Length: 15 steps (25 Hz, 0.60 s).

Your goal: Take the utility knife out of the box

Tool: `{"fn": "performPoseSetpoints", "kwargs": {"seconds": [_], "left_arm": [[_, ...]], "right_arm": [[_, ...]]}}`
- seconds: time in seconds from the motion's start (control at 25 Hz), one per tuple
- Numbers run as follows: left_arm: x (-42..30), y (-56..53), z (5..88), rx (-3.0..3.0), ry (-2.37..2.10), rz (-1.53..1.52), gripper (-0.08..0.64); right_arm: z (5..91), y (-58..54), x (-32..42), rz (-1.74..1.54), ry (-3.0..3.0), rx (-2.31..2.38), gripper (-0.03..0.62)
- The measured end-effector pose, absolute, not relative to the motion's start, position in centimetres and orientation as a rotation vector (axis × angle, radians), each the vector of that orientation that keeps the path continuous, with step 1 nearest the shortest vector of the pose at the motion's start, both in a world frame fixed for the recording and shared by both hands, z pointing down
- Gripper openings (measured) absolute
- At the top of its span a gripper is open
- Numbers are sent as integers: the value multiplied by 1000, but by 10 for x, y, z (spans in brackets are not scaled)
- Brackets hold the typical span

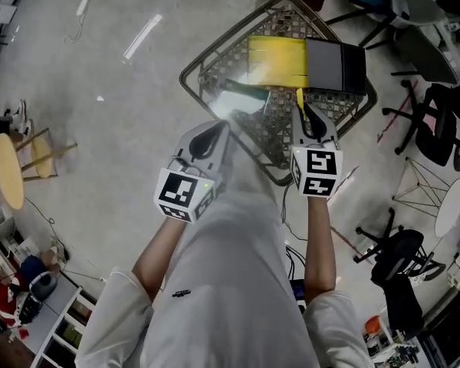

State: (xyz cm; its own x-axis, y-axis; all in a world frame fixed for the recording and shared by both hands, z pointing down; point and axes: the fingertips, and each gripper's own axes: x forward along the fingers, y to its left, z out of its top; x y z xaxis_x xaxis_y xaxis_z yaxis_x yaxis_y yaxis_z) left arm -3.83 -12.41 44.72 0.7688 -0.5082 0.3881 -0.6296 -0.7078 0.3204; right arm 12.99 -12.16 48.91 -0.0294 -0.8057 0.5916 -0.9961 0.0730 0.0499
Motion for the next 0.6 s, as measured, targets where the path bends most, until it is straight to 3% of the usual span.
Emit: {"fn": "performPoseSetpoints", "kwargs": {"seconds": [0.6], "left_arm": [[-50, -119, 380, 2623, -906, 209, 3]], "right_arm": [[367, -79, 101, 241, -2021, 1943, 43]]}}
